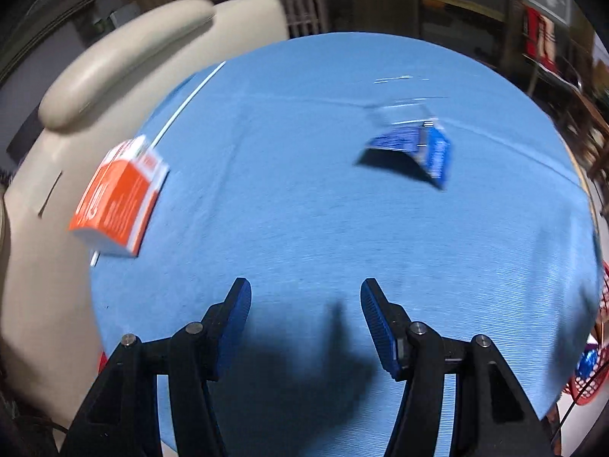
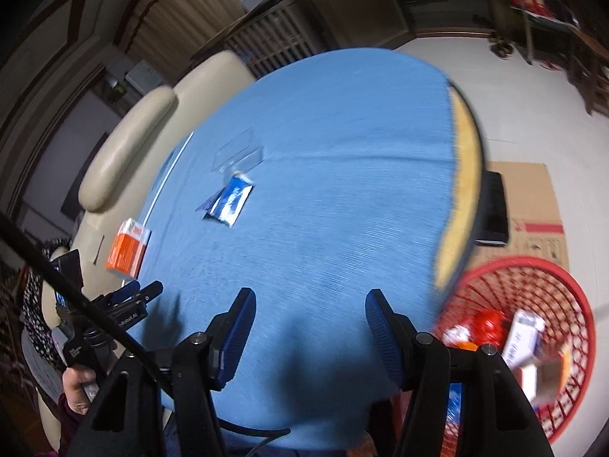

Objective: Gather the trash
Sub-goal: 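Move both tools back over the table toward the blue-white box, then grasp the crumpled blue-white box with the left gripper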

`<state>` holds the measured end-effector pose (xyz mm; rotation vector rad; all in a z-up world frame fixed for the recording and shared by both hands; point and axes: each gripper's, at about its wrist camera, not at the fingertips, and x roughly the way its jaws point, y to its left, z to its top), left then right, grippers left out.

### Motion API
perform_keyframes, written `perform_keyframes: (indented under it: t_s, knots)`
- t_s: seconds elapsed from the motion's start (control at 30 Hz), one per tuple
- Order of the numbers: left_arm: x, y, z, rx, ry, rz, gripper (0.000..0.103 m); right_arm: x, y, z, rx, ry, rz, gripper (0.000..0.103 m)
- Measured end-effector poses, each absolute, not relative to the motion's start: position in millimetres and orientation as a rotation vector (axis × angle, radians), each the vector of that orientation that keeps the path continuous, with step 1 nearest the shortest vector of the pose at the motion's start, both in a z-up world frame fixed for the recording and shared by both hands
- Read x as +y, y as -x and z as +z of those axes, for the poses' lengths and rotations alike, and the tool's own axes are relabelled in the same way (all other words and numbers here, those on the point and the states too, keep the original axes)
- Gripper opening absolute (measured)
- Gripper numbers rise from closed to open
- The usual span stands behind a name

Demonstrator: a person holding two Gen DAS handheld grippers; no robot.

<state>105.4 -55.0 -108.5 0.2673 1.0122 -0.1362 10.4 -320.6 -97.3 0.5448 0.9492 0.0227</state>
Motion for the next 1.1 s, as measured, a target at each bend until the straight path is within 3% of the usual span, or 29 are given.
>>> perform_keyframes:
  t_s: [0.37, 0.87, 1.1]
  knots:
    - [-34.9, -114.1, -116.1, 1.011, -0.260, -0.099, 0.061, -251.9, -64.9, -103.1, 1.007, -0.431, 0.131, 0.064]
    - [-47.5, -130.0, -110.0, 1.002, -0.271, -0.118, 0.061, -255.9, -71.4, -118.0, 1.043, -0.473, 0.126, 0.064]
    - [-55.4, -140.1, -109.4, 1.015, -0.246, -0.141, 0.061, -266.7, -64.5, -113.0, 0.870, -0.522, 0.141, 0.064]
